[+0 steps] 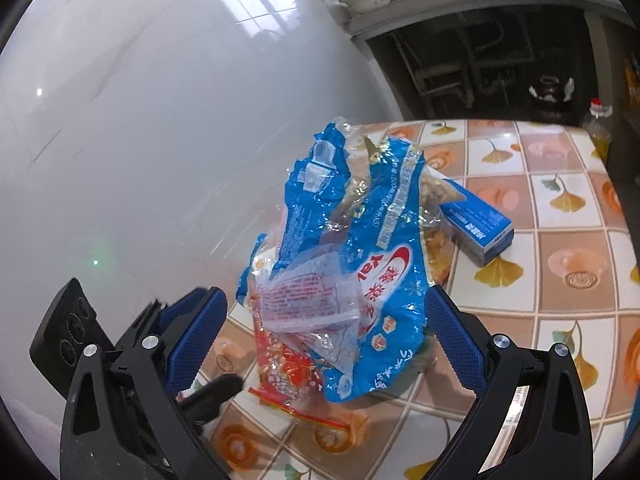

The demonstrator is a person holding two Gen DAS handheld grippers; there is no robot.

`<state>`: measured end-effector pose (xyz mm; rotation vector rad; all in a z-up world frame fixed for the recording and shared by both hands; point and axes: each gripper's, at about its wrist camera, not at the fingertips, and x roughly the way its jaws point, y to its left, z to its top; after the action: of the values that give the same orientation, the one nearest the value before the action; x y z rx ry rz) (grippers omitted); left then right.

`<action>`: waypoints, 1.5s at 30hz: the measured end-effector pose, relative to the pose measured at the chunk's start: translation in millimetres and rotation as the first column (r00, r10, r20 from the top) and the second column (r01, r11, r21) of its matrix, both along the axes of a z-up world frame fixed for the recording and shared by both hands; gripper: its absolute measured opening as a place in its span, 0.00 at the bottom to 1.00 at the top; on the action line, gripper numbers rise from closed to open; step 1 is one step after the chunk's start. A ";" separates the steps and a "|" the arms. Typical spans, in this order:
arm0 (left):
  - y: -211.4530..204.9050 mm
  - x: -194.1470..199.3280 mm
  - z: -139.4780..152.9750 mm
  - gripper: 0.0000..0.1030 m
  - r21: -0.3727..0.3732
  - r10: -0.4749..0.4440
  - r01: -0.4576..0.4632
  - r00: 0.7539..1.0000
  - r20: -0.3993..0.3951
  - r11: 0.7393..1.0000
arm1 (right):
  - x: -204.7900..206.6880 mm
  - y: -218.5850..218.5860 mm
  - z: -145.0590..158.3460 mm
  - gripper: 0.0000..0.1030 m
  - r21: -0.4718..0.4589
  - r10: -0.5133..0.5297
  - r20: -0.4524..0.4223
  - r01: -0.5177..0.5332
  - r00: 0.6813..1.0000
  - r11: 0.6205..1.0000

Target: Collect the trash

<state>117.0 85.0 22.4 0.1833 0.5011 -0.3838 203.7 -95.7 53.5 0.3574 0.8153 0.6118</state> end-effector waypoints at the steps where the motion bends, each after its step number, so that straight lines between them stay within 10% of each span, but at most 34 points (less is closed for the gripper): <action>1: -4.3 4.3 0.1 0.94 0.036 -0.024 0.024 1.000 0.002 0.999 | 0.2 -4.5 -0.4 0.92 0.012 -0.008 -0.004 0.008 1.000 1.000; 11: -44.8 47.6 -25.4 0.94 0.346 -0.149 0.161 0.987 -0.061 0.924 | 20.0 -52.5 -25.7 0.92 0.159 -0.072 -0.115 0.090 0.991 0.983; 25: -54.4 51.1 -40.3 0.52 0.430 -0.114 0.144 0.989 -0.095 0.891 | 41.0 -44.0 -57.7 0.90 0.236 -0.013 -0.184 0.057 0.983 0.970; 36: -43.9 29.3 -13.1 0.19 0.306 -0.099 0.108 0.994 -0.047 0.946 | 53.6 -29.4 -54.2 0.61 0.181 -0.043 -0.181 0.076 0.983 0.981; 45: -18.0 -2.3 15.0 0.17 0.097 -0.040 0.039 0.999 0.012 0.995 | 42.9 -15.4 -49.8 0.06 0.033 -0.081 -0.138 0.087 0.987 0.996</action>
<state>114.7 67.1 37.4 0.2893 0.5027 -0.3968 246.5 -111.1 3.7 0.4708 0.9155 0.5292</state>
